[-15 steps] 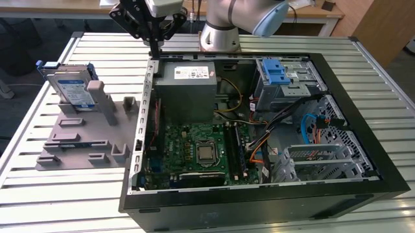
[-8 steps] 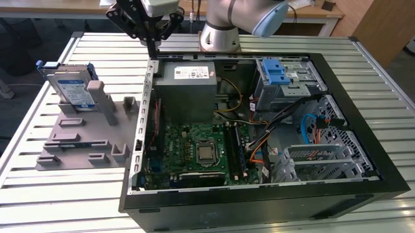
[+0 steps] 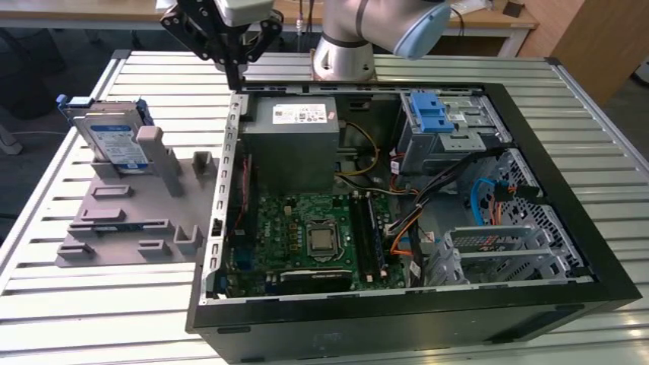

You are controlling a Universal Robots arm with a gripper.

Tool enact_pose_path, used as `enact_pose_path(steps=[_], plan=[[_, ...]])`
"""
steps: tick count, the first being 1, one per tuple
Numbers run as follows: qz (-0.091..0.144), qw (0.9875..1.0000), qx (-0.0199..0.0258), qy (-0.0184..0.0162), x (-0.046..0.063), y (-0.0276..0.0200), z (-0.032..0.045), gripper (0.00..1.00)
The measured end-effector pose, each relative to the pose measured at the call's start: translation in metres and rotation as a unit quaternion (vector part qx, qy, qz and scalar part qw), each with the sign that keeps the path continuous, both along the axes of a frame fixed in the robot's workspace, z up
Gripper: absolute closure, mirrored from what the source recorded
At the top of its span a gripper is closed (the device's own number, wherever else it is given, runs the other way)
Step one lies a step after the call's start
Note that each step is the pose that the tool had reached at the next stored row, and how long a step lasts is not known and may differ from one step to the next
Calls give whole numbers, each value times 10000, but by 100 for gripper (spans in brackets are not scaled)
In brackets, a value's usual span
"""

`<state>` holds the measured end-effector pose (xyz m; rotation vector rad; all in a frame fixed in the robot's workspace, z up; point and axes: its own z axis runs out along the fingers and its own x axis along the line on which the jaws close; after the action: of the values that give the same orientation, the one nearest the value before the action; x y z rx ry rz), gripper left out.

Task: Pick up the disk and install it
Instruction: 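Reach for the disk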

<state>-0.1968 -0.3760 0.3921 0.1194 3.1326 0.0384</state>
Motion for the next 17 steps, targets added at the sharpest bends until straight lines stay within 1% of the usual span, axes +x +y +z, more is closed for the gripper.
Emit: enact_pose_path(steps=[17], plan=[[0, 10000, 0, 0, -92, 14, -1, 89]])
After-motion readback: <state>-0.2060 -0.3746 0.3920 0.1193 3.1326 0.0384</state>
